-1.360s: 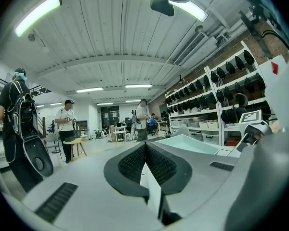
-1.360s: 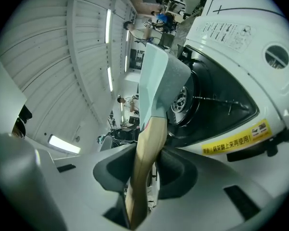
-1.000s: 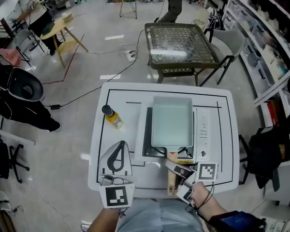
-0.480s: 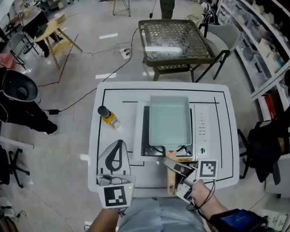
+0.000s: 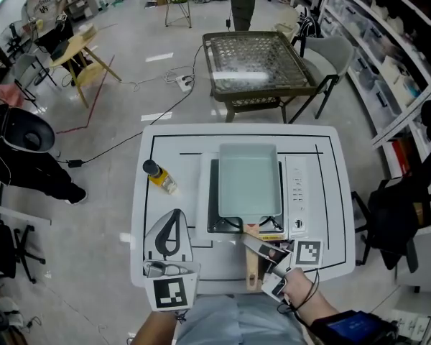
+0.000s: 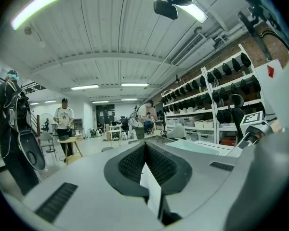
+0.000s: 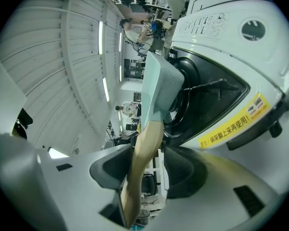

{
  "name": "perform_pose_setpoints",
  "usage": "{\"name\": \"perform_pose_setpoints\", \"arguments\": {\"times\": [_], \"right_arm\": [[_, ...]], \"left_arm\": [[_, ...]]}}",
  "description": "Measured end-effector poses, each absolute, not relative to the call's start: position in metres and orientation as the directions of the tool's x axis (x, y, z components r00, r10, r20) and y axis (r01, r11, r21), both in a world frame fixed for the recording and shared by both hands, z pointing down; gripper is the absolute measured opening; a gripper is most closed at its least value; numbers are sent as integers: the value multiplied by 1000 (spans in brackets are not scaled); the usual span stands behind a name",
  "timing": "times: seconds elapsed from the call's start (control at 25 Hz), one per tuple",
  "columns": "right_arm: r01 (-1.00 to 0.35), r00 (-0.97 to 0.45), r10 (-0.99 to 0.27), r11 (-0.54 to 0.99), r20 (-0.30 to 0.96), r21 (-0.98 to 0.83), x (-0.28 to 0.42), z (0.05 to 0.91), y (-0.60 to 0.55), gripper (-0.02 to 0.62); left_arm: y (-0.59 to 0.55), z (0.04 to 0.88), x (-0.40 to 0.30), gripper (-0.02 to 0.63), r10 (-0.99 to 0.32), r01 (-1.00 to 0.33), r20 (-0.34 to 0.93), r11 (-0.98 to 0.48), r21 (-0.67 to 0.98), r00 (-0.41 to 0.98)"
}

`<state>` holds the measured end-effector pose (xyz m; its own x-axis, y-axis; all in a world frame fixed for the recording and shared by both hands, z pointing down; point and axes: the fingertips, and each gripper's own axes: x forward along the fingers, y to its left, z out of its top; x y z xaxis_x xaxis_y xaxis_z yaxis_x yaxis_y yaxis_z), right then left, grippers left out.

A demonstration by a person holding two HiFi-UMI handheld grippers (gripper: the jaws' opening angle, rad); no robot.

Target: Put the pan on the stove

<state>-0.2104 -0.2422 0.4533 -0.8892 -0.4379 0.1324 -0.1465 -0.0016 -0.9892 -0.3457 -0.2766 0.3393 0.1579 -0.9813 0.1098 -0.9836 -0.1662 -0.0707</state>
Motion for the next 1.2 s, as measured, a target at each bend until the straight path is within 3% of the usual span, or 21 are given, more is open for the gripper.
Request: {"name": "perform_pose_setpoints", "arguments": {"times": [0.36, 0.56, 0.72, 0.88, 0.96, 1.08, 1.2], "right_arm": [[-189, -841, -521, 31, 146, -981, -159, 446, -235, 199], [-356, -766, -615, 164, 187, -920, -101, 425, -243, 199], [-578, -707, -673, 376, 214, -725, -72, 392, -245, 199], [-697, -675, -719, 547, 166, -464, -59, 346, -255, 198], [-747, -644, -751, 577, 144, -330, -51, 329, -256, 178], [-814, -577, -811, 559, 103, -158, -30, 308, -262, 96], [-846, -532, -844, 529, 64, -65, -15, 293, -268, 74]], "left_arm": [[-276, 321, -329, 17, -984, -983, 86, -165, -81, 158], [-271, 304, -295, 17, -981, -979, 65, -189, -77, 184], [-261, 285, -257, 17, -977, -974, 52, -211, -85, 207], [-257, 263, -223, 17, -976, -972, 39, -218, -82, 215], [-254, 259, -208, 17, -975, -969, 48, -222, -106, 218], [-255, 249, -184, 17, -972, -964, 8, -234, -124, 235], [-256, 237, -167, 17, -969, -963, -51, -232, -136, 240]]}}
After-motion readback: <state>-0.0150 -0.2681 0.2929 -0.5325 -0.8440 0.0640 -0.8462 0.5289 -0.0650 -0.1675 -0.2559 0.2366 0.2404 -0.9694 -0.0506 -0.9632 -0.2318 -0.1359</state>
